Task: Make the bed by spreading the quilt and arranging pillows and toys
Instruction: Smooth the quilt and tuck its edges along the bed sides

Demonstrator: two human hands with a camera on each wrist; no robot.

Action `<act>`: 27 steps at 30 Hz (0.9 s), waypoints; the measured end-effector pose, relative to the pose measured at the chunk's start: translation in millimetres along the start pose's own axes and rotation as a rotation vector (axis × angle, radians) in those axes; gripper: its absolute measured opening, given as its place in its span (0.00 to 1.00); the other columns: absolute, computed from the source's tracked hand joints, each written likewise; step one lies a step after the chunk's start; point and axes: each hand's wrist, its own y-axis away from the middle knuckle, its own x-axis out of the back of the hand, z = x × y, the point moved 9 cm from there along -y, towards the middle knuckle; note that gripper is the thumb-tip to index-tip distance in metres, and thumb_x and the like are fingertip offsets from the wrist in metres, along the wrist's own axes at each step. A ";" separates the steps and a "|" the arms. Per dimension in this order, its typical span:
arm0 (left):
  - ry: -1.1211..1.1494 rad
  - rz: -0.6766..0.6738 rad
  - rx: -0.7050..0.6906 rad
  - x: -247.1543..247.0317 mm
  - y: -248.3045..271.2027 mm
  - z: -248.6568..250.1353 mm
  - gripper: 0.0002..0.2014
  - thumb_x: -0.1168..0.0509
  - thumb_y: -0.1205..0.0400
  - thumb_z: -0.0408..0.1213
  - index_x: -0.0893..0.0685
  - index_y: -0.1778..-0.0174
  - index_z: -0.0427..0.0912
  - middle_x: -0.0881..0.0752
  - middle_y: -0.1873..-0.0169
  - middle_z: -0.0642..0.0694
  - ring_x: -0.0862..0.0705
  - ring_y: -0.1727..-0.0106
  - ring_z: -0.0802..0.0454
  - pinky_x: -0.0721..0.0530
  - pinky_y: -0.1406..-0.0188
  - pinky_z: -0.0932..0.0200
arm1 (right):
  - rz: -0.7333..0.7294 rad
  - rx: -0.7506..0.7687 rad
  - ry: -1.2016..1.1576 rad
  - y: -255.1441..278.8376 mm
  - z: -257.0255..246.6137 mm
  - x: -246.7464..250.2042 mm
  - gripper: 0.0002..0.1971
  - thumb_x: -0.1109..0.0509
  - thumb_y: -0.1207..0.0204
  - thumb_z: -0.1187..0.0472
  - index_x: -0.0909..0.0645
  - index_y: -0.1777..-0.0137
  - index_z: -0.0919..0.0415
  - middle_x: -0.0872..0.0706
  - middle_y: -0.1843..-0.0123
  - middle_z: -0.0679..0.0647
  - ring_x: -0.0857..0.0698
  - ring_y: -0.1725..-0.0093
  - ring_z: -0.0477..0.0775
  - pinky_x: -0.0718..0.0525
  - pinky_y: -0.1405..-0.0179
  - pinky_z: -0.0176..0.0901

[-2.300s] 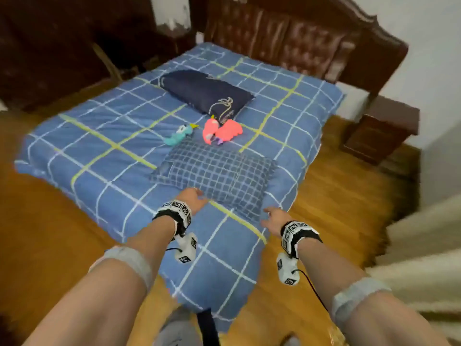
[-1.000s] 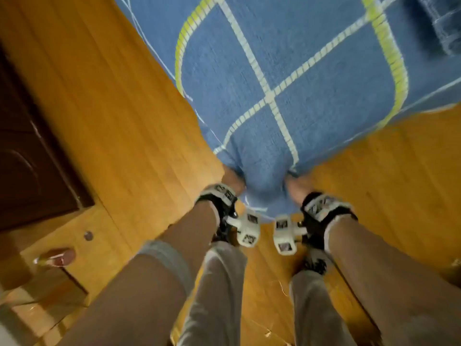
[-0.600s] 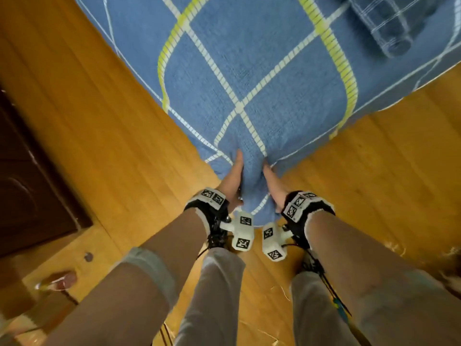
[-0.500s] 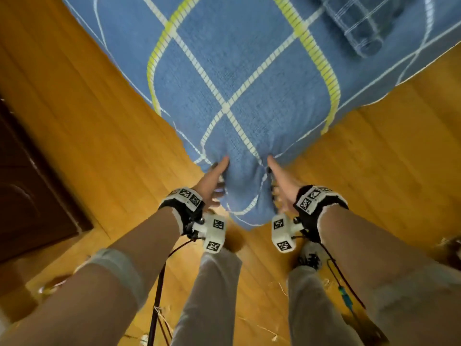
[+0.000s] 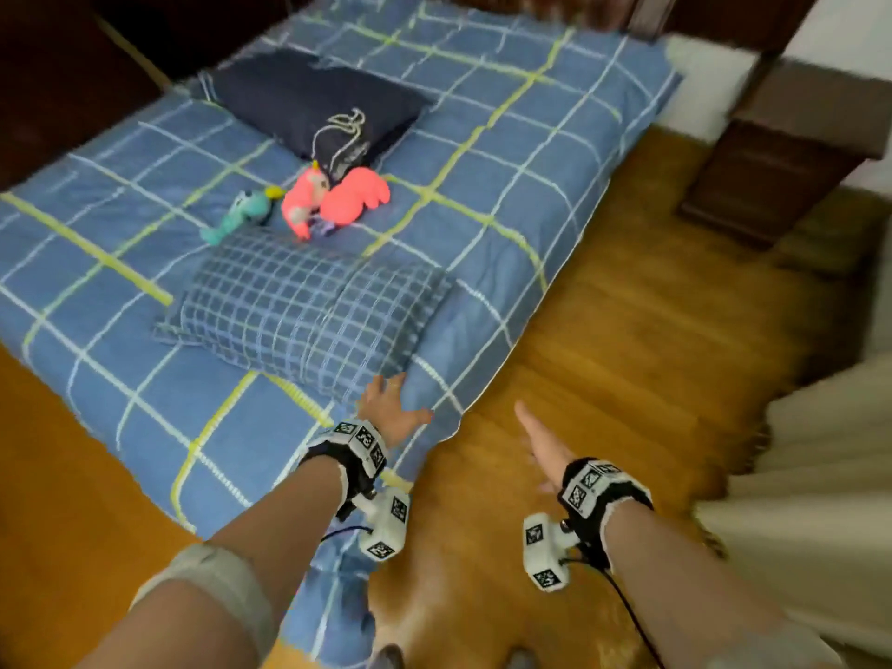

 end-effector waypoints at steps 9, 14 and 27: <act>-0.233 0.080 -0.103 29.3 -138.4 204.4 0.53 0.27 0.27 0.57 0.55 0.14 0.50 0.49 0.16 0.37 0.46 0.16 0.35 0.42 0.19 0.35 | 0.064 -0.056 -0.092 -75.6 -101.7 190.0 0.41 0.49 0.23 0.25 0.45 0.14 0.46 0.31 0.18 0.56 0.26 0.24 0.62 0.27 0.28 0.72; -0.312 0.048 -0.111 24.8 -303.6 279.9 0.52 0.26 0.28 0.56 0.52 0.15 0.51 0.49 0.16 0.42 0.46 0.16 0.37 0.36 0.22 0.34 | 0.042 -0.112 -0.150 -208.3 -170.0 245.7 0.45 0.44 0.28 0.22 0.44 0.15 0.44 0.33 0.17 0.57 0.28 0.23 0.61 0.27 0.29 0.69; -0.604 0.156 0.019 -47.6 -626.5 329.4 0.52 0.33 0.33 0.72 0.40 0.21 0.42 0.32 0.26 0.40 0.31 0.26 0.38 0.27 0.28 0.42 | 0.076 -0.268 -0.271 -606.0 -232.0 320.8 0.60 0.32 0.49 0.15 0.37 0.17 0.44 0.30 0.19 0.50 0.28 0.23 0.64 0.24 0.29 0.68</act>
